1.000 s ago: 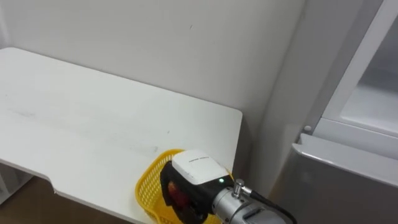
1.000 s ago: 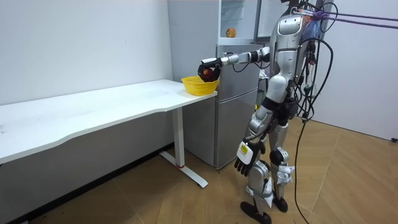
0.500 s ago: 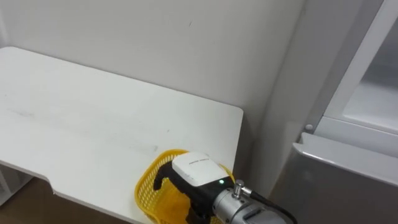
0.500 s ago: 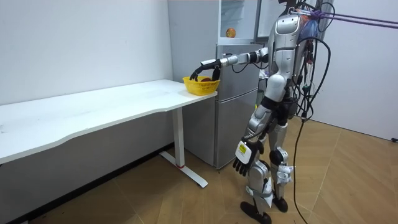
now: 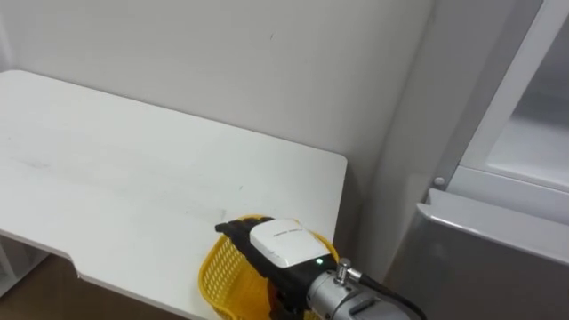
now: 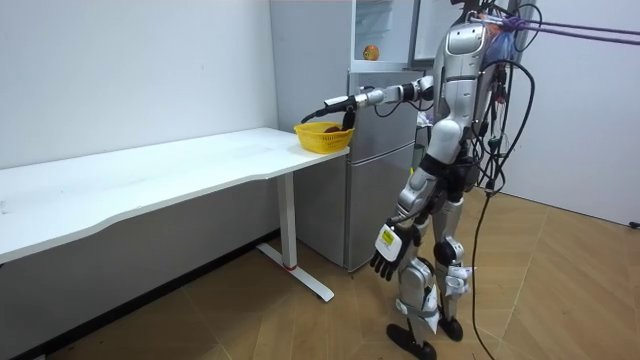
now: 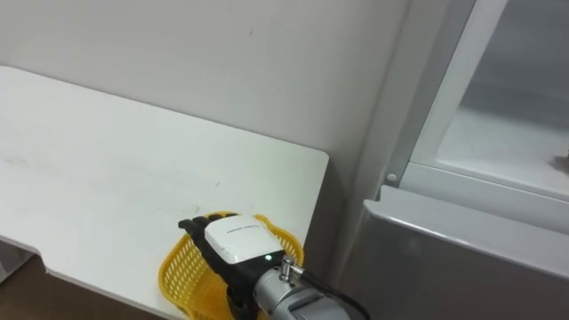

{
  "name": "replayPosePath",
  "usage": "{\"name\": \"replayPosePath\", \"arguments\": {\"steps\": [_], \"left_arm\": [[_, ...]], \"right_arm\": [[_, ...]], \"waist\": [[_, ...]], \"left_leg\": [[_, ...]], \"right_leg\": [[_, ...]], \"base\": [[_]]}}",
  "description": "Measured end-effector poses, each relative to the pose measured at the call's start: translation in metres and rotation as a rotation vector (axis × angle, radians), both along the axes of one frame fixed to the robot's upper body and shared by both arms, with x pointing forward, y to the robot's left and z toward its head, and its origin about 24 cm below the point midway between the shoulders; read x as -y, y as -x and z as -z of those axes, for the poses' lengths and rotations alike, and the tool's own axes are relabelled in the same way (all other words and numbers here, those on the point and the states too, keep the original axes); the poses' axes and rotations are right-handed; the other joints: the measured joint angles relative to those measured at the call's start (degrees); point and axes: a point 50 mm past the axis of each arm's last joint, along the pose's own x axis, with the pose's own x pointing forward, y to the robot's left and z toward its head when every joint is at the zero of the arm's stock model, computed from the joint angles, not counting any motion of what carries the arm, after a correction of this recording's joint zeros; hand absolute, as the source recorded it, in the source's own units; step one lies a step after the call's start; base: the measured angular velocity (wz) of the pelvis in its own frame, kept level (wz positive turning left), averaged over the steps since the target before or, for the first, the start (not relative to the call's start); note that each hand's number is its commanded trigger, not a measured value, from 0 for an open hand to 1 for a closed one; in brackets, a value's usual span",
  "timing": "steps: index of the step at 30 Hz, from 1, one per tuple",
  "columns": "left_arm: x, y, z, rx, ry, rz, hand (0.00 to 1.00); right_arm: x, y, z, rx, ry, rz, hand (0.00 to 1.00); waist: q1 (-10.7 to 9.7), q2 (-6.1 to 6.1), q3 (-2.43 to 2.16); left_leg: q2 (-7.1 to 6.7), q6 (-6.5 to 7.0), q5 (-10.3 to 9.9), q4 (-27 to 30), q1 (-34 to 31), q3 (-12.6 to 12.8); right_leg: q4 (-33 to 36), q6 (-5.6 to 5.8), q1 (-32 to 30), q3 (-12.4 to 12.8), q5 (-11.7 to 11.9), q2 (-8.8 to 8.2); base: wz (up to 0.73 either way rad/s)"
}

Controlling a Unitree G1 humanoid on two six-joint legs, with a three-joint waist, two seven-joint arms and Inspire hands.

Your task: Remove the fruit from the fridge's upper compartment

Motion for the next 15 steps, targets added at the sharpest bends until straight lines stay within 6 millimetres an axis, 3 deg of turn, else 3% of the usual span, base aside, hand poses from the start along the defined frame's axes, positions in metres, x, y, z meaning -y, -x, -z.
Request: {"name": "replayPosePath", "arguments": {"steps": [15], "left_arm": [[-0.0003,0.0009,0.0004,0.008,-0.019,-0.007,0.00]], "right_arm": [[0.0052,-0.0029,0.0079,-0.027,-0.008,0.029,0.00]], "waist": [[-0.04,0.05,-0.05]], "left_leg": [[-0.01,0.00,0.00,0.26,-0.03,0.00]], "right_leg": [[0.02,0.00,0.22,-0.17,0.00,-0.04]], "base": [[0.00]]}}
